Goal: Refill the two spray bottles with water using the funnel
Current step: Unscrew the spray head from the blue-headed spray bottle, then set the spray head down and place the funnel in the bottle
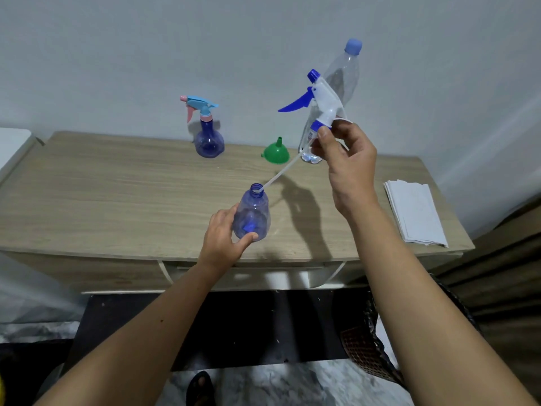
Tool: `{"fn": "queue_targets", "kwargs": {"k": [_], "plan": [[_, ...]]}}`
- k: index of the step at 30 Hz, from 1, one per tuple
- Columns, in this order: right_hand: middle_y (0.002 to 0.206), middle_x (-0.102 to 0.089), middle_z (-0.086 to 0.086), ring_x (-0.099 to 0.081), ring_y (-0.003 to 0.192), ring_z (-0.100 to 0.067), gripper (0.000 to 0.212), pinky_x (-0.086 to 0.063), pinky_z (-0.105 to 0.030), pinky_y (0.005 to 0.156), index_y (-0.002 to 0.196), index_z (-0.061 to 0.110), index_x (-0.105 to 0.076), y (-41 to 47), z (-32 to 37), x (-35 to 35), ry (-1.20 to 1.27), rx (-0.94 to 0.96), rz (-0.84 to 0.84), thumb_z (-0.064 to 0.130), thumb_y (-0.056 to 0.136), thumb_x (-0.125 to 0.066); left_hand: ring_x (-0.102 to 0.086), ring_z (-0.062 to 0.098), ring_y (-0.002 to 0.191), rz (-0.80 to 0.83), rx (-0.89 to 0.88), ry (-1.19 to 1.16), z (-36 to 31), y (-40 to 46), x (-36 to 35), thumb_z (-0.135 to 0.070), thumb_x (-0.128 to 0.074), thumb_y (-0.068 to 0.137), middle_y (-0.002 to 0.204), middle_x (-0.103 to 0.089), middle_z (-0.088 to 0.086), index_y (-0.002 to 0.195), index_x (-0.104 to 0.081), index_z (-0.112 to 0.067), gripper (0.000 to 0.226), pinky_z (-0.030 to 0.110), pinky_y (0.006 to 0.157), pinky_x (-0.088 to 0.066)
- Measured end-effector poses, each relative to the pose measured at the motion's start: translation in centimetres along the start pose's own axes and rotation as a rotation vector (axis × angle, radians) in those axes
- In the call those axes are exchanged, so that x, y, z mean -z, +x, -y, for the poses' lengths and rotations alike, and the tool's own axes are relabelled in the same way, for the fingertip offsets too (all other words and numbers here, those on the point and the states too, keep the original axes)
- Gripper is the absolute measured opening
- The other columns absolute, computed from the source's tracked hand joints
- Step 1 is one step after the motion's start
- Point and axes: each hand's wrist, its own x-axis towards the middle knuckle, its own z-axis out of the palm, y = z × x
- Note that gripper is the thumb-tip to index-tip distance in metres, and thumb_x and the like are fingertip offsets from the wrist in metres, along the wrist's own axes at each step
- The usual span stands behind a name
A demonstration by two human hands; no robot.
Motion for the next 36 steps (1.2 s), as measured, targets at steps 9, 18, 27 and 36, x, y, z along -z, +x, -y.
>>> {"fn": "queue_targets", "kwargs": {"k": [9,18,27,36], "plan": [[0.108,-0.066,-0.004,-0.070,0.078,-0.011,0.022,-0.060,-0.029,0.081,0.122,0.002,-0.062,0.3,-0.6,3.3,-0.001,-0.050,-0.059,0.004,0.101,-0.068,-0.052,0.016,0.106,0.020,0.020,0.008,-0.2,0.0,0.2,-0.056,-0.073,0.077,0.113,-0.059,0.001,0.140,-0.059,-0.008,0.080,0.005,0.092,-0.031],[0.088,-0.070,-0.003,-0.069,0.069,-0.002,0.018,-0.059,-0.019,0.075,0.118,0.000,-0.066,-2.5,-9.1,4.6,-0.214,-0.246,0.040,0.001,0.100,-0.067,-0.051,0.016,0.107,-0.008,0.032,0.028,-0.5,0.1,0.2,-0.035,-0.091,0.078,0.114,-0.056,-0.002,0.142,-0.058,-0.008,0.077,0.021,0.093,-0.035],[0.078,-0.067,-0.004,-0.062,0.051,0.004,0.016,-0.053,-0.012,0.059,0.116,-0.002,-0.064,-5.1,-16.3,4.3,-0.332,-0.414,0.120,-0.003,0.100,-0.065,-0.054,0.019,0.107,-0.016,0.010,0.065,0.1,0.2,0.1,-0.034,-0.093,0.078,0.115,-0.059,0.001,0.141,-0.059,-0.008,0.076,0.022,0.093,-0.037],[0.056,-0.052,0.012,-0.047,0.047,0.002,0.005,-0.045,-0.017,0.068,0.093,0.016,-0.075,-4.7,-18.4,4.6,-0.543,-0.402,0.088,0.021,0.094,-0.076,-0.052,0.018,0.109,-0.033,-0.016,0.040,0.1,-0.4,-0.1,-0.054,-0.077,0.082,0.119,-0.061,0.008,0.143,-0.057,-0.004,0.081,0.018,0.098,-0.037]]}}
